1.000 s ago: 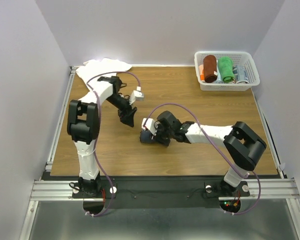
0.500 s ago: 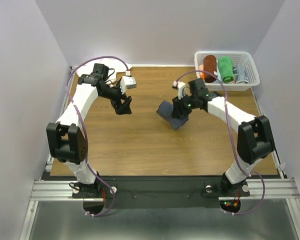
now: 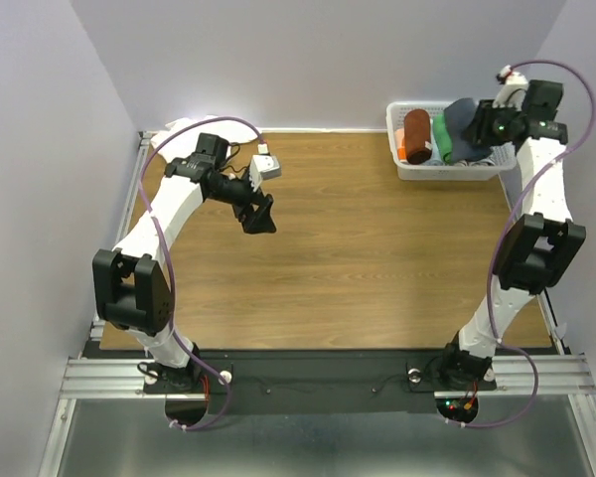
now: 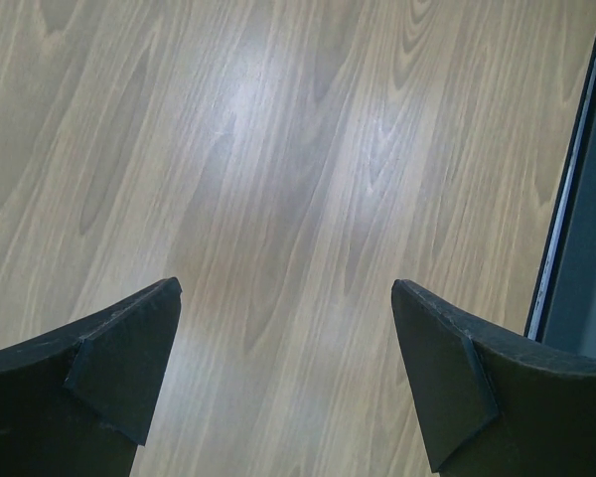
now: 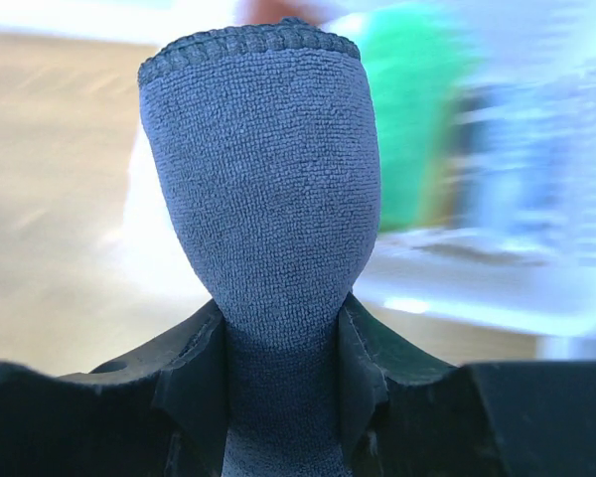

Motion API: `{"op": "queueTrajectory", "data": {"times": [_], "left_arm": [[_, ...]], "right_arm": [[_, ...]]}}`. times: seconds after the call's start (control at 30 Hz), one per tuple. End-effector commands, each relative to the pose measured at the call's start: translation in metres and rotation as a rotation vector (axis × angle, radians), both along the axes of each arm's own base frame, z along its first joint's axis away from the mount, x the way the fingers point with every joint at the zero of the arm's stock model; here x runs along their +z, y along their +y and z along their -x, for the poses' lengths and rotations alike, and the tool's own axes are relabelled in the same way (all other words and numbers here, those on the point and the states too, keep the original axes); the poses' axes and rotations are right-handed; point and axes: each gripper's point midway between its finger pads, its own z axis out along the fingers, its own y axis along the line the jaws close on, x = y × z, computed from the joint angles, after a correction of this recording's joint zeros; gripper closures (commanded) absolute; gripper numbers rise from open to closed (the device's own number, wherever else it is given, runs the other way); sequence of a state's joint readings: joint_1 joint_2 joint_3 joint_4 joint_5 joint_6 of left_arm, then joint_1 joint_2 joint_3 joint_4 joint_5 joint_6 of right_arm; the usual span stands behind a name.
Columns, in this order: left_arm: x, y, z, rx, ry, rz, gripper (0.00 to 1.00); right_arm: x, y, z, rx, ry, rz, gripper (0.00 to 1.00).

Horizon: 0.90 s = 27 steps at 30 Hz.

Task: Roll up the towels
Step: Place the rolled towel into the container

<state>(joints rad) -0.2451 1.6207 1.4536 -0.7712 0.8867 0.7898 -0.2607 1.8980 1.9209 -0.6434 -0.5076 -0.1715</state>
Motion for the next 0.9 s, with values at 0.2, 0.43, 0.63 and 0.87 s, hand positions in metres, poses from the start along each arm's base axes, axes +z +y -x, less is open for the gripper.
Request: {"op": "queueTrajectory", "data": {"times": [0.2,0.43,0.63,0.87], "left_arm": [[0.004,-0.005,0.014,0.008,-0.008,0.061,0.01],[-0.007,-0.003,0.02,0.021,0.009,0.062,0.01],[-0.017,-0.002,0.024,0.032,0.031,0.059,0.01],[-0.023,-0.001,0.027,0.037,0.044,0.055,0.01]], "right_arm": [[0.022,-0.131,-0.055,-0.388,-0.08,0.254,1.0],[0.008,-0.173,-0.082,-0.509,-0.119,0.388,0.99],[-0.026,-0.166,-0.099,-0.47,-0.098,0.387,1.0],[-0.062,-0.129,-0.115,-0.396,-0.061,0.258,0.99]]}}
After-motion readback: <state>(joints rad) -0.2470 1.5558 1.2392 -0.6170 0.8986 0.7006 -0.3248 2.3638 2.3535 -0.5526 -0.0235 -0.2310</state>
